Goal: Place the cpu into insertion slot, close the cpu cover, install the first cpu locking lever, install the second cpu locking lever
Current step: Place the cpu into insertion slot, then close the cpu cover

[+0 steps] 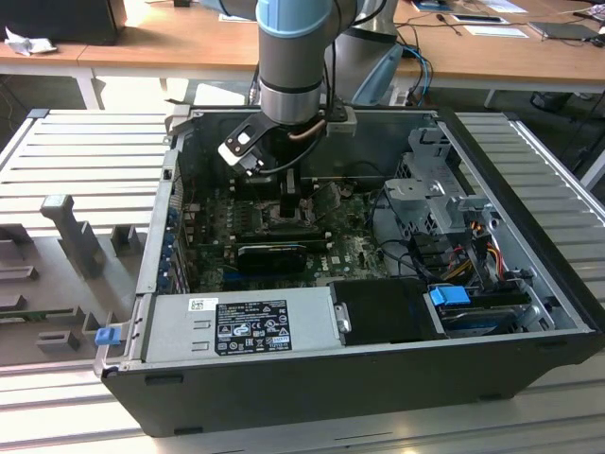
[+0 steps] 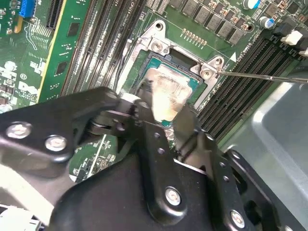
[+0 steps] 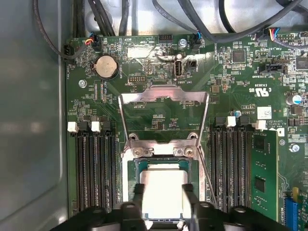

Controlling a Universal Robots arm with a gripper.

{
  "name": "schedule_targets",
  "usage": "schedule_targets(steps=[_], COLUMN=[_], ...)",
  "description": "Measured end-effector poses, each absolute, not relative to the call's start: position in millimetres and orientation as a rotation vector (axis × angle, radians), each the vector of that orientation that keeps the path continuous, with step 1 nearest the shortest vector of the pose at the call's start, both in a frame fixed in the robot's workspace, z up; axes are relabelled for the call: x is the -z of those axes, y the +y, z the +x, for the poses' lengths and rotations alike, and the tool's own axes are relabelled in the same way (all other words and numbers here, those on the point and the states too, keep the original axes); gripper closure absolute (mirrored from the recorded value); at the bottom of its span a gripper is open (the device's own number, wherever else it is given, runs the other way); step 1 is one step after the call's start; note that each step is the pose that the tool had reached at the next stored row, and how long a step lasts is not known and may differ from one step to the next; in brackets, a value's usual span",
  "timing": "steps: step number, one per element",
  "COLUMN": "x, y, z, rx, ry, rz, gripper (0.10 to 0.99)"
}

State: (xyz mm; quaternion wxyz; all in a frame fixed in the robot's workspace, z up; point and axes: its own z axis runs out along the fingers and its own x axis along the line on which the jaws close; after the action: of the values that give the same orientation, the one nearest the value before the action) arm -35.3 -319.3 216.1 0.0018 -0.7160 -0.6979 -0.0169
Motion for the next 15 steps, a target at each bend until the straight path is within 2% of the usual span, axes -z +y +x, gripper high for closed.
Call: schedule_targets(steps=[1,2,4,15], x=[-216.3,-216.6,-217.3,-221.9], y=[-319.3,-319.2,-319.2,-319.3], z=[-35.3,-35.2,-35.1,-35.2], rx=[0.051,0.048,0.046,0.044], ry=[-2.191,-2.192,-2.193,-2.193], rz=[-2.248,-2.249,-2.251,-2.251], gripper=[0.741,0.863,0.980,0.980])
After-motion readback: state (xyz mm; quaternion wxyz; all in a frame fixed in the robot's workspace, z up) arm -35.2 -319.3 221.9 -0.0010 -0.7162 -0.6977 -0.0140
